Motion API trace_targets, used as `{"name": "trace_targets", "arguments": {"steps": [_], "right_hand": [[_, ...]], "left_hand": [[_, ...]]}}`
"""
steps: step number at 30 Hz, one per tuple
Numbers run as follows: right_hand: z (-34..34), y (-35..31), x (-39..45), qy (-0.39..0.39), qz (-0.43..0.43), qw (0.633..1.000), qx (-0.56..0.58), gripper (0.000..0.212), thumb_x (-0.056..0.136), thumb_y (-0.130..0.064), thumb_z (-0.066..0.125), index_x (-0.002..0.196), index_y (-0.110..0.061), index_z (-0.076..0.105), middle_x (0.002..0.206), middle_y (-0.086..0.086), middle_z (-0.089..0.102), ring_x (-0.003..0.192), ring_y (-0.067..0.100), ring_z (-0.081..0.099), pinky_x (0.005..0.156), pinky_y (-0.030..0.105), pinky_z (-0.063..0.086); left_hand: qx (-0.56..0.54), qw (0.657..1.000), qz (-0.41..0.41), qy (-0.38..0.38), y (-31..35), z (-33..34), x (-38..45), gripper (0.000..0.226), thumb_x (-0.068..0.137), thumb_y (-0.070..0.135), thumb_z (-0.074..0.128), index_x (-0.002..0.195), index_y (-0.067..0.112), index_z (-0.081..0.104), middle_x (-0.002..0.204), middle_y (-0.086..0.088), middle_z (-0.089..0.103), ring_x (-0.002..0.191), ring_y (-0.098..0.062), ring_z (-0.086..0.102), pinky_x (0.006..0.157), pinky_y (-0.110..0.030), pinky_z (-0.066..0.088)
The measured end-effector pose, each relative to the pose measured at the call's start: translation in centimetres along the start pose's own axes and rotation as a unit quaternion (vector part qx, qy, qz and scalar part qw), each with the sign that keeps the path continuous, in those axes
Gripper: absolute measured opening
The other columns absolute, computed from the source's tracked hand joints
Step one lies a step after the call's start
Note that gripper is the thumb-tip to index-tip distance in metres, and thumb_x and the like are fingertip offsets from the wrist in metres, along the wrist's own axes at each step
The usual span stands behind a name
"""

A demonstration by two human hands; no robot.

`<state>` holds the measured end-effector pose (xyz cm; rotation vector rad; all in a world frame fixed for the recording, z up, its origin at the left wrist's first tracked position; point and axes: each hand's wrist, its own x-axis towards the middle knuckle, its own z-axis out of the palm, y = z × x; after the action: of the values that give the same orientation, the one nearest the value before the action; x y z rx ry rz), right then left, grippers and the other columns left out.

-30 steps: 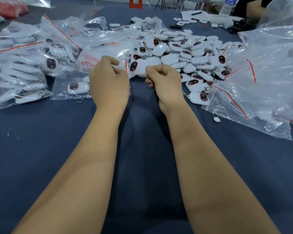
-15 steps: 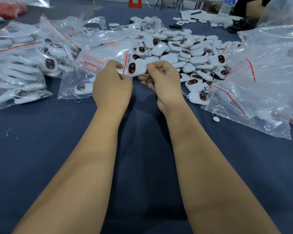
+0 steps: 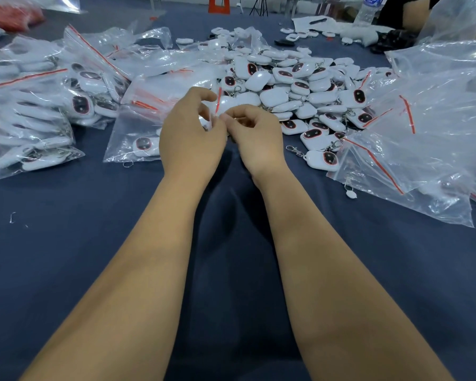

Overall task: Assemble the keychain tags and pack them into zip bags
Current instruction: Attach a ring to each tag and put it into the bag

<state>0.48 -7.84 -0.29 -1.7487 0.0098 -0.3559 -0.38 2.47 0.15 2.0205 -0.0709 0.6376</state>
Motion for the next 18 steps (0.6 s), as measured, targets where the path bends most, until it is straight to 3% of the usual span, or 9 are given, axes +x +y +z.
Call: {"name": "trace_targets", "arguments": {"steps": [3, 7, 12, 15, 18], "right_hand": [[-0.2, 0.0, -0.1, -0.006, -0.011, 1.0, -0.007, 0.009, 0.088, -0.017, 0.068, 0.085, -0.016, 0.076, 0.07, 0.002, 0.069, 0.067, 0.013, 0.061, 0.073, 0.033, 0.053], [-0.3, 0.0, 0.0, -0.004, 0.0, 0.999, 0.034, 0.014, 0.091, -0.012, 0.066, 0.08, -0.017, 0.072, 0.062, -0.01, 0.064, 0.061, 0.003, 0.056, 0.067, 0.025, 0.049], [-0.2, -0.4, -0.1, -0.046, -0.016, 0.996, 0.078, 0.014, 0.093, -0.005, 0.061, 0.093, -0.01, 0.074, 0.085, 0.004, 0.073, 0.083, 0.01, 0.065, 0.084, 0.028, 0.054], [0.4, -0.6, -0.3, -0.11, -0.004, 0.994, 0.002, 0.024, 0.096, -0.005, 0.051, 0.102, -0.009, 0.074, 0.097, 0.018, 0.072, 0.093, 0.022, 0.064, 0.095, 0.041, 0.051], [0.9, -0.3, -0.2, -0.134, 0.032, 0.982, -0.132, 0.025, 0.093, -0.012, 0.045, 0.089, -0.009, 0.07, 0.1, 0.017, 0.067, 0.112, 0.035, 0.055, 0.103, 0.047, 0.044]], "left_hand": [[-0.022, 1.0, 0.001, -0.001, 0.3, 0.0, -0.1, 0.025, 0.079, 0.028, 0.058, 0.098, 0.043, 0.055, 0.081, 0.017, 0.058, 0.071, -0.014, 0.062, 0.068, -0.045, 0.056], [-0.03, 0.999, 0.001, -0.01, 0.4, 0.2, -0.3, 0.02, 0.079, 0.03, 0.057, 0.095, 0.042, 0.055, 0.082, 0.015, 0.06, 0.067, -0.017, 0.063, 0.066, -0.046, 0.056], [-0.048, 0.998, 0.027, 0.029, 0.0, 0.3, -0.2, 0.019, 0.082, 0.025, 0.053, 0.099, 0.032, 0.06, 0.086, 0.013, 0.057, 0.074, -0.016, 0.061, 0.071, -0.045, 0.054], [-0.049, 0.995, 0.068, 0.053, 0.0, 0.3, -0.3, 0.023, 0.081, 0.018, 0.051, 0.099, 0.028, 0.062, 0.084, 0.017, 0.051, 0.071, -0.007, 0.053, 0.067, -0.033, 0.051], [-0.046, 0.993, 0.082, 0.064, -0.2, 0.4, -0.1, 0.025, 0.082, 0.013, 0.052, 0.095, 0.031, 0.063, 0.082, 0.018, 0.05, 0.071, -0.004, 0.049, 0.066, -0.026, 0.047]]}}
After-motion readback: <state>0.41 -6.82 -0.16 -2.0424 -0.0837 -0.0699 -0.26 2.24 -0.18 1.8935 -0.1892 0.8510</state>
